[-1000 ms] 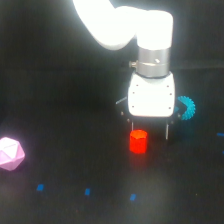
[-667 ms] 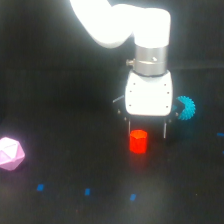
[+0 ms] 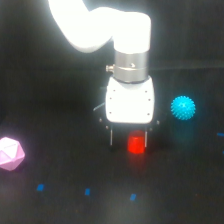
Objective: Pick up the red object from the table
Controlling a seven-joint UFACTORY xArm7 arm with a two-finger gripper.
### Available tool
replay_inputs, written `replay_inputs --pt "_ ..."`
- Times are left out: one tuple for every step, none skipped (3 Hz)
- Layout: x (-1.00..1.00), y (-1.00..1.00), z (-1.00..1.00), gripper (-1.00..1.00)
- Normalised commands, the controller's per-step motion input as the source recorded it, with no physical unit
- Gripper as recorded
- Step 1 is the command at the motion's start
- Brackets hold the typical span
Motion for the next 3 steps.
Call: replay_inputs --pt "0.24 0.22 -0.47 -1.0" --pt "-0.02 -0.3 0.72 -0.8" --pt "-0.1 -0.37 0.77 -0.67"
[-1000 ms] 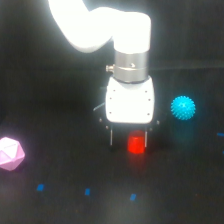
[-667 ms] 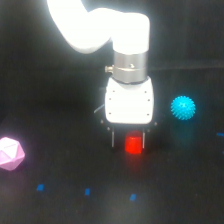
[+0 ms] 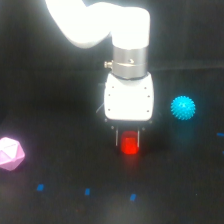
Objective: Pick up the red object from the table
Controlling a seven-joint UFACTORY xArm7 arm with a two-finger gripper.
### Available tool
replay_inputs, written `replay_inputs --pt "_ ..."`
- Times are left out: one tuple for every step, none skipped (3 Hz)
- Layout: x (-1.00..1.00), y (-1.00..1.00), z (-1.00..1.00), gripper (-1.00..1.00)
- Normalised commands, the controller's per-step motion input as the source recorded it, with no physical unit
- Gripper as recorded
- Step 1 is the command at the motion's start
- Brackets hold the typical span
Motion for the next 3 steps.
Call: replay_inputs --pt "0.2 0.55 0.52 -1.0" --pt "0.69 0.49 0.99 -0.99" --pt "-0.52 0.96 1.0 -1.0"
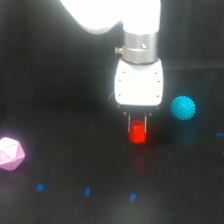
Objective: Pick up the red object from the table
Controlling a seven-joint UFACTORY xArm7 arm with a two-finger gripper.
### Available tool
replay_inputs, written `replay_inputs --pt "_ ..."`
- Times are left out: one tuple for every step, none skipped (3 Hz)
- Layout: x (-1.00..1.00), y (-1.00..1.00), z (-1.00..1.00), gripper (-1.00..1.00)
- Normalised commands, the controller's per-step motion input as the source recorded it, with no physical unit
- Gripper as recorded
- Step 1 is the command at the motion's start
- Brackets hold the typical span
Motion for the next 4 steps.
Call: replay_inputs --pt "0.21 0.54 1.0 -0.59" --pt "0.46 0.77 0.94 -1.0" --pt "0.46 1.0 0.82 -0.83" --pt "0.3 0.08 1.0 -1.0"
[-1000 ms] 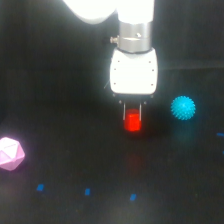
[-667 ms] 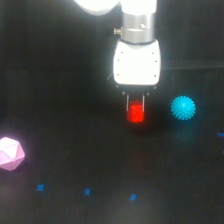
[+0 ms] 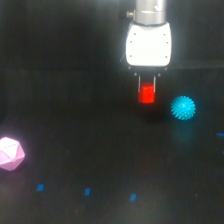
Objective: Pick up the red object from the table
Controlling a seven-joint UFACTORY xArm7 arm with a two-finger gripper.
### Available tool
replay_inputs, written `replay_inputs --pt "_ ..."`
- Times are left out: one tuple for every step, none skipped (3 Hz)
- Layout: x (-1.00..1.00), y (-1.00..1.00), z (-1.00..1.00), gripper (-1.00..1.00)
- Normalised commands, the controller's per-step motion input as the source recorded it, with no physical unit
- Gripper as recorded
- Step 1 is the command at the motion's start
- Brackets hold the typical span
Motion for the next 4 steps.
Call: replay_inputs --pt "0.42 -1.0 0.88 -0.74" --pt "0.32 -0.52 0.5 -1.0" --pt "-0.65 -0.41 0.82 -0.8" --pt "0.23 -0.93 0.64 -0.86"
